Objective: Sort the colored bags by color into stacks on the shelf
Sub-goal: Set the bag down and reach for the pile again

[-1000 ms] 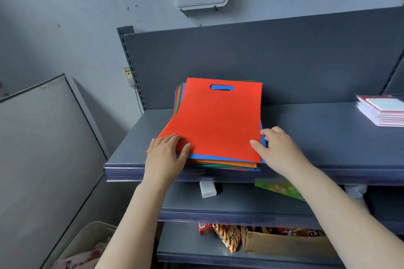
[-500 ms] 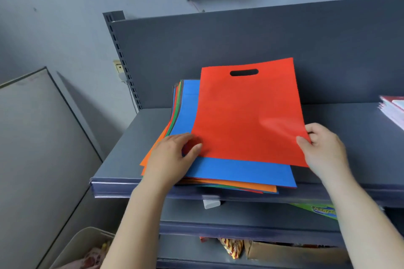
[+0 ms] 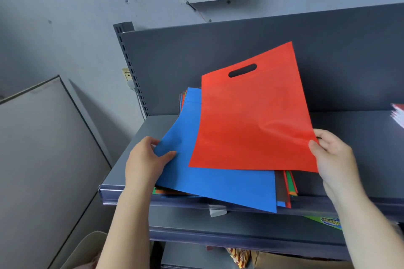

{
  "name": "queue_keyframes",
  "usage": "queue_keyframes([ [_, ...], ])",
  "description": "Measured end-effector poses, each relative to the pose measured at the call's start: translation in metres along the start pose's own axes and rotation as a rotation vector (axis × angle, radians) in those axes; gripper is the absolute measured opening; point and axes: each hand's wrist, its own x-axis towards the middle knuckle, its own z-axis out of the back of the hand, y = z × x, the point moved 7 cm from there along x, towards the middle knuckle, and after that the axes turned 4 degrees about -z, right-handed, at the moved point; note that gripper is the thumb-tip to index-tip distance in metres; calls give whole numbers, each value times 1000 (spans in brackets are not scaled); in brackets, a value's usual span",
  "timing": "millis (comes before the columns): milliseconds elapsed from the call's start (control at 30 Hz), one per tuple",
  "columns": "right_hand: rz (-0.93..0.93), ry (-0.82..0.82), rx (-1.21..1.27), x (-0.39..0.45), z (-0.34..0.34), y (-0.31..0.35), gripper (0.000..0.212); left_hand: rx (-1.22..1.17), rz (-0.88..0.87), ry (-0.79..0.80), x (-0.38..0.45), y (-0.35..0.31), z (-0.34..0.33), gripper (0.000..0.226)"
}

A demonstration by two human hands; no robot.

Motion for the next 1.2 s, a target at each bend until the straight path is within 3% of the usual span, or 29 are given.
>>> queue_keyframes([
  [167, -21, 37, 122, -14, 0, 8, 49, -44, -113, -103, -14, -10, 20, 18],
  [333, -39, 87, 248, -33, 3, 17, 45, -274, -119, -217, -48, -9, 47, 23],
  [600, -102, 258, 384, -90, -6, 32, 35, -550, 72, -545, -150, 31, 89, 20],
  [900, -227, 515, 480, -179, -36, 20, 33, -546, 153, -873, -292, 84, 149, 26],
  [1200, -310, 789, 488, -283, -88, 23, 32, -512, 159, -1078, -420, 121, 233, 23],
])
